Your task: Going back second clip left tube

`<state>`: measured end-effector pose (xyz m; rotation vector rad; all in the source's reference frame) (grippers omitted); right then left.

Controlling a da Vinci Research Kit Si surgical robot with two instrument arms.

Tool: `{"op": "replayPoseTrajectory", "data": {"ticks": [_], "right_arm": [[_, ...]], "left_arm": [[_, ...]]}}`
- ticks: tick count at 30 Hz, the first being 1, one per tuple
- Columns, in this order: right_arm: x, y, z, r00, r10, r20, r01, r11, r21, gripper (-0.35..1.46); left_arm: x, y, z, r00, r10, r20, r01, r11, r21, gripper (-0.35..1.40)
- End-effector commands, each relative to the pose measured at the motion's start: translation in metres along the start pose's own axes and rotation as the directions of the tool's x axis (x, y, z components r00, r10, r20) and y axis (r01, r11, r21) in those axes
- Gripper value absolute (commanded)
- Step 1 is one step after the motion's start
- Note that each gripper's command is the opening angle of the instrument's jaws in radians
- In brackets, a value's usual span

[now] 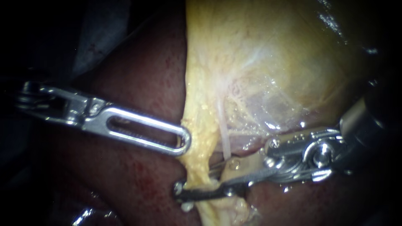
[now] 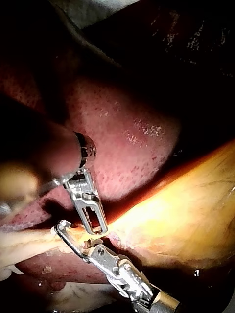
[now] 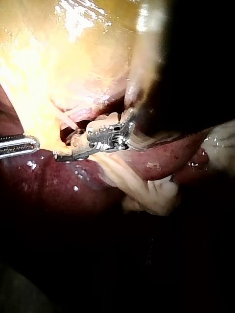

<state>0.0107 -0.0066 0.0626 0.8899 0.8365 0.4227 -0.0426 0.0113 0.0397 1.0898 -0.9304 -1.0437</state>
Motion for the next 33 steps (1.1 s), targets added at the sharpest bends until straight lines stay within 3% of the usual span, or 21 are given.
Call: {"op": "replayPoseTrajectory", "data": {"ticks": [1,12,14,15,18,20,33], "right_arm": [[0.0000,0.0000,0.0000,1.000,0.001,0.000,-0.001,1.000,0.000,-0.35],[0.0000,-0.0001,0.0000,1.000,0.000,0.000,0.000,1.000,0.001,-0.33],[0.0000,-0.0001,0.0000,1.000,0.000,-0.001,0.000,1.000,-0.002,-0.18],[0.0000,-0.0001,0.0000,1.000,0.000,-0.008,0.000,1.000,-0.011,0.00],[0.0000,0.0001,0.0000,1.000,0.000,-0.021,-0.001,1.000,-0.029,0.30],[0.0001,0.0002,0.0000,1.000,0.000,-0.030,-0.001,0.999,-0.042,0.42],[0.0003,0.0002,0.0000,0.999,-0.028,-0.037,0.026,0.998,-0.050,0.53]], "left_arm": [[0.0000,0.0000,0.0000,1.0000,0.000,0.000,0.000,1.000,0.000,-0.35],[0.0000,0.0000,0.0000,1.0000,0.000,0.000,0.000,1.000,0.000,-0.35],[0.0000,0.0000,0.0000,1.0000,0.000,0.000,0.000,1.000,0.000,-0.35],[0.0000,0.0000,0.0000,1.0000,0.000,0.000,0.000,1.000,0.000,-0.35],[0.0000,0.0000,0.0000,1.0000,0.000,0.000,0.000,1.000,0.000,-0.35],[0.0000,0.0000,0.0000,1.0000,0.000,0.000,0.000,1.000,0.000,-0.35],[0.0000,0.0000,0.0000,1.0000,0.000,0.000,0.000,1.000,0.000,-0.35]]}}
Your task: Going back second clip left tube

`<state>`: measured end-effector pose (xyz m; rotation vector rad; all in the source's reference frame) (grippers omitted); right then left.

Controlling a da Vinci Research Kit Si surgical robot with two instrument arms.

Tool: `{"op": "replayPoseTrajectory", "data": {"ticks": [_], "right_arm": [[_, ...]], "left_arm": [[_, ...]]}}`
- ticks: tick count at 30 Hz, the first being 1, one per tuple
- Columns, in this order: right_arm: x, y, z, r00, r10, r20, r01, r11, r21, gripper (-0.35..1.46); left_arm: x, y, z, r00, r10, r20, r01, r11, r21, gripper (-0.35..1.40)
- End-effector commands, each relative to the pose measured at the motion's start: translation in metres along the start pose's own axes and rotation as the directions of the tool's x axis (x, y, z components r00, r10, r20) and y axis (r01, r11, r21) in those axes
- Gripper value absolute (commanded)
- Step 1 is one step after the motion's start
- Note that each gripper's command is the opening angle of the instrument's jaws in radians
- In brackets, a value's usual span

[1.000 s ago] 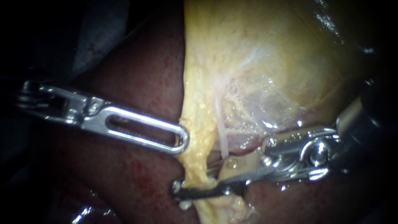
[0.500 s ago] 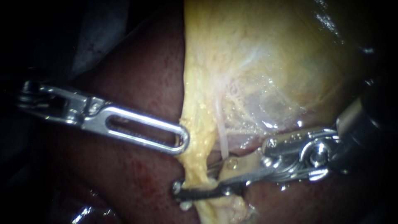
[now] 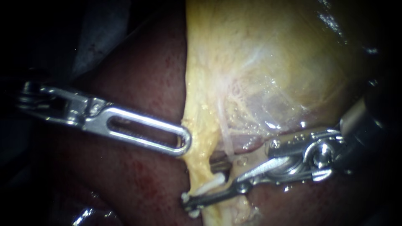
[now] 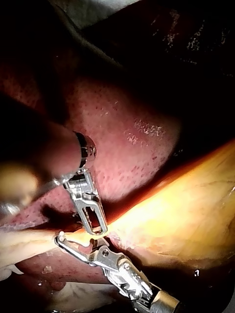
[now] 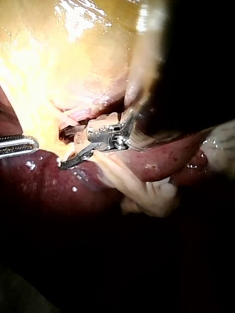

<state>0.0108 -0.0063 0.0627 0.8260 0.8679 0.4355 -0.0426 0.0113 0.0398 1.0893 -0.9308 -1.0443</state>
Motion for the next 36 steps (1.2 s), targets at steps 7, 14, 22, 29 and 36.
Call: {"op": "replayPoseTrajectory", "data": {"ticks": [7,14,22,29,36], "right_arm": [[0.0009,-0.0001,0.0013,1.000,-0.007,-0.006,0.007,1.000,-0.005,0.53],[0.0014,0.0000,0.0027,1.000,-0.011,-0.008,0.011,1.000,-0.012,0.51],[0.0006,0.0001,0.0010,1.000,-0.014,-0.007,0.014,1.000,-0.007,0.50],[0.0005,0.0003,-0.0029,1.000,-0.009,-0.026,0.008,1.000,-0.024,0.50],[0.0011,0.0001,-0.0080,0.998,-0.010,-0.057,0.007,0.999,-0.043,0.50]], "left_arm": [[0.0000,0.0000,0.0000,1.0000,-0.006,0.000,0.006,1.000,0.000,-0.35],[0.0000,0.0000,0.0000,1.0000,-0.006,0.000,0.006,1.000,0.000,-0.35],[0.0000,0.0000,0.0000,1.0000,-0.006,0.000,0.006,1.000,0.000,-0.35],[-0.0001,0.0000,0.0000,1.0000,-0.006,-0.001,0.006,1.000,0.000,-0.35],[-0.0001,0.0001,0.0000,1.0000,-0.005,-0.001,0.005,1.000,0.000,-0.35]]}}
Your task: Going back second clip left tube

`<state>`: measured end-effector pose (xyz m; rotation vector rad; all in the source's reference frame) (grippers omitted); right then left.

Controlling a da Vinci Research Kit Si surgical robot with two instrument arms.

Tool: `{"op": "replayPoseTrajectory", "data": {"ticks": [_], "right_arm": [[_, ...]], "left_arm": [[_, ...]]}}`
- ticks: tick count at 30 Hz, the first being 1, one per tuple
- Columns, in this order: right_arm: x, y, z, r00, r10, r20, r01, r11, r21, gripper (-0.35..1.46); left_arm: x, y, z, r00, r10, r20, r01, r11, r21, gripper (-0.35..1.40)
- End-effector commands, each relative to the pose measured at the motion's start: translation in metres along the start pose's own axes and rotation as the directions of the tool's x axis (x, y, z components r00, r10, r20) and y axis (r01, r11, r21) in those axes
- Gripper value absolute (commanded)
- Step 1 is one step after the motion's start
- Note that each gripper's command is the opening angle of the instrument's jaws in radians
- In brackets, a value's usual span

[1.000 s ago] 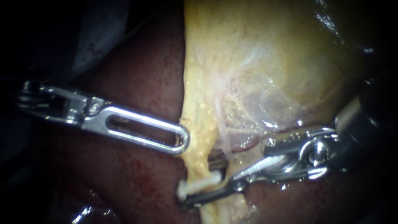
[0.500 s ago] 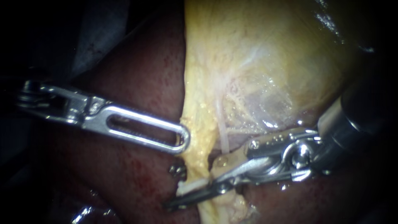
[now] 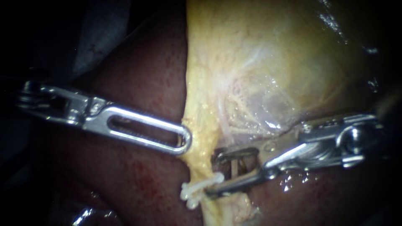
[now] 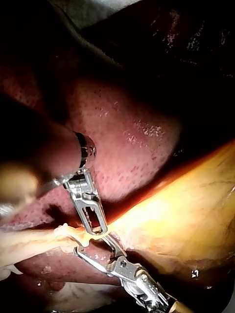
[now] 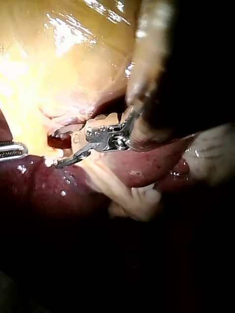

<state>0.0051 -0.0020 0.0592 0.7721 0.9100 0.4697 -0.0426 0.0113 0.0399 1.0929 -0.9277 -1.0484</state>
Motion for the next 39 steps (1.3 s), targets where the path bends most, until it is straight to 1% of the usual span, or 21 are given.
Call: {"op": "replayPoseTrajectory", "data": {"ticks": [1,5,10,16,19,23,28,32,37,39], "right_arm": [[0.0001,0.0000,-0.0008,1.000,-0.006,-0.007,0.006,1.000,-0.001,0.50],[0.0008,0.0002,-0.0042,1.000,-0.010,-0.025,0.010,1.000,-0.022,0.50],[0.0016,0.0008,-0.0083,0.999,-0.026,-0.045,0.024,0.999,-0.048,0.50],[0.0019,0.0012,-0.0114,0.998,-0.032,-0.058,0.027,0.997,-0.074,0.50],[0.0017,0.0012,-0.0121,0.998,-0.026,-0.061,0.021,0.997,-0.080,0.50],[0.0016,0.0012,-0.0123,0.998,-0.026,-0.061,0.022,0.997,-0.079,0.50],[0.0015,0.0010,-0.0123,0.998,-0.027,-0.063,0.022,0.997,-0.078,0.50],[0.0015,0.0009,-0.0124,0.998,-0.027,-0.063,0.022,0.997,-0.077,0.50],[0.0014,0.0008,-0.0125,0.998,-0.027,-0.063,0.022,0.997,-0.077,0.50],[0.0013,0.0007,-0.0125,0.998,-0.027,-0.063,0.022,0.997,-0.077,0.50]], "left_arm": [[0.0000,0.0000,0.0000,1.0000,0.000,0.000,0.000,1.000,0.000,-0.35],[0.0000,0.0002,0.0000,1.0000,0.001,0.000,-0.001,1.000,0.000,-0.35],[0.0000,0.0004,0.0000,1.0000,0.001,0.000,-0.001,1.000,-0.001,-0.35],[0.0000,0.0005,0.0000,1.0000,0.002,0.000,-0.002,1.000,-0.001,-0.35],[0.0000,0.0006,0.0001,1.0000,0.002,0.000,-0.002,1.000,-0.001,-0.35],[-0.0001,0.0007,0.0004,1.0000,0.002,0.002,-0.002,1.000,-0.003,-0.35],[-0.0008,0.0012,0.0008,1.0000,0.001,0.004,-0.001,1.000,-0.005,-0.35],[-0.0012,0.0018,0.0017,1.0000,0.002,0.008,-0.002,1.000,-0.010,-0.35],[-0.0012,0.0026,0.0036,0.9998,0.005,0.019,-0.005,1.000,-0.022,-0.35],[-0.0013,0.0029,0.0043,0.9998,0.007,0.017,-0.006,1.000,-0.023,-0.35]]}}
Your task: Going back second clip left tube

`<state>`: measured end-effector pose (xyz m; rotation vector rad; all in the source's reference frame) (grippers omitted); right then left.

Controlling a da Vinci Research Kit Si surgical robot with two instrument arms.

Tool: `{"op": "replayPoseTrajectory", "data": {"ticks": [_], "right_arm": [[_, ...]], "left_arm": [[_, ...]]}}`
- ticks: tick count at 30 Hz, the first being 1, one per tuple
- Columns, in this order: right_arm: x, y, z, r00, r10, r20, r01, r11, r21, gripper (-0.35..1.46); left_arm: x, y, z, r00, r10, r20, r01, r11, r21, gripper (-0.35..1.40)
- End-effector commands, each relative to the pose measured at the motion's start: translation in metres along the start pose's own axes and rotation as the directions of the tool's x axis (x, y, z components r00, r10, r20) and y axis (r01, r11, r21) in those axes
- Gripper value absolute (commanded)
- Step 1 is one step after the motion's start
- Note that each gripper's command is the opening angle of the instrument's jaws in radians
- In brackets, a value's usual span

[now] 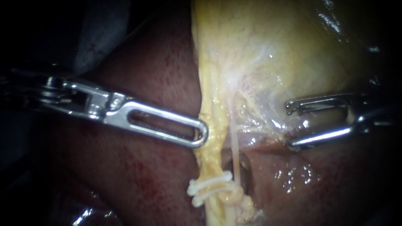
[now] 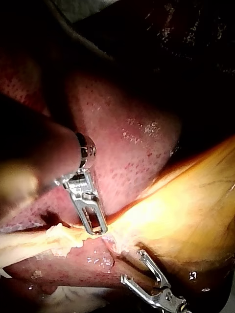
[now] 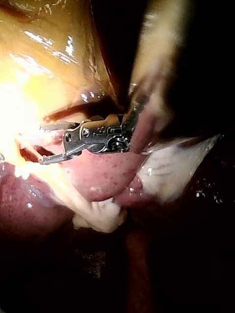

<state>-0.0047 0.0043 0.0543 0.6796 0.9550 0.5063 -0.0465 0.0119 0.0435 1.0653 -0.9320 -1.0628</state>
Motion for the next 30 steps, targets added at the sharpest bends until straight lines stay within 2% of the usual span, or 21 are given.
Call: {"op": "replayPoseTrajectory", "data": {"ticks": [1,11,21,30], "right_arm": [[0.0000,0.0000,0.0000,1.000,0.000,0.000,0.000,1.000,0.000,0.50],[0.0000,-0.0002,-0.0003,1.000,0.001,0.001,-0.001,1.000,0.001,0.50],[0.0000,-0.0003,-0.0004,1.000,0.001,0.001,-0.001,1.000,0.001,0.49],[0.0000,-0.0003,-0.0004,1.000,0.001,0.001,-0.001,1.000,0.002,0.49]], "left_arm": [[0.0000,0.0002,0.0004,1.0000,0.002,-0.002,-0.002,1.000,-0.003,-0.35],[0.0007,0.0016,0.0024,0.9999,0.011,-0.012,-0.011,1.000,-0.004,-0.35],[0.0008,0.0023,0.0025,0.9998,0.014,-0.016,-0.014,1.000,-0.004,-0.35],[0.0008,0.0023,0.0025,0.9998,0.014,-0.016,-0.014,1.000,-0.004,-0.35]]}}
